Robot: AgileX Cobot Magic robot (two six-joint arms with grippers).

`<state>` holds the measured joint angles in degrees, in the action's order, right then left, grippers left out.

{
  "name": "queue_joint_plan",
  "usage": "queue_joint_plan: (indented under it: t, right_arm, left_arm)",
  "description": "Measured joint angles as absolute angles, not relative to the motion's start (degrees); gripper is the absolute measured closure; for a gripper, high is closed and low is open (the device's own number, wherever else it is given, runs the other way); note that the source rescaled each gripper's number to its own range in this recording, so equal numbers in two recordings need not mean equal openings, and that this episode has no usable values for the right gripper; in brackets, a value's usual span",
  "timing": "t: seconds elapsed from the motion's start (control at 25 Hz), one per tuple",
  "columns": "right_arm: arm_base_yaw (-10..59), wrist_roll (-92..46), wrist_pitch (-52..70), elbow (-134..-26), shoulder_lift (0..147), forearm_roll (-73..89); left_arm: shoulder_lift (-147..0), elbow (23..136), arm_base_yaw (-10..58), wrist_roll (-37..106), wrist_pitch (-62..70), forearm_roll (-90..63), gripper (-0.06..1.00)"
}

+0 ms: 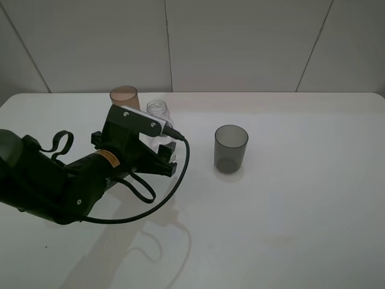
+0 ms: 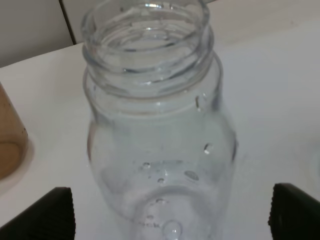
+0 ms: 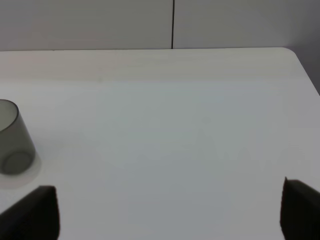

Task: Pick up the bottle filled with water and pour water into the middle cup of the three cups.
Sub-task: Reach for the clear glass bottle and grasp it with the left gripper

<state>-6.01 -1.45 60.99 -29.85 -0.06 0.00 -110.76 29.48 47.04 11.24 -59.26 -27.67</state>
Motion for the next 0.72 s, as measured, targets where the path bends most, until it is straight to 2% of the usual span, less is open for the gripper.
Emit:
queue_joint_plan:
  t: [0.36, 0.72]
  right_arm:
    - [-6.01, -1.45, 60.99, -29.85, -0.06, 0.0]
    - [-6.01, -1.45, 60.99, -29.85, -0.06, 0.0]
  left_arm:
    - [-116.39, 29.53, 47.1, 9.81, -67.91, -27.24, -0.06]
    - [-119.54, 30.24, 47.1, 8.37, -68.85, -27.24, -0.06]
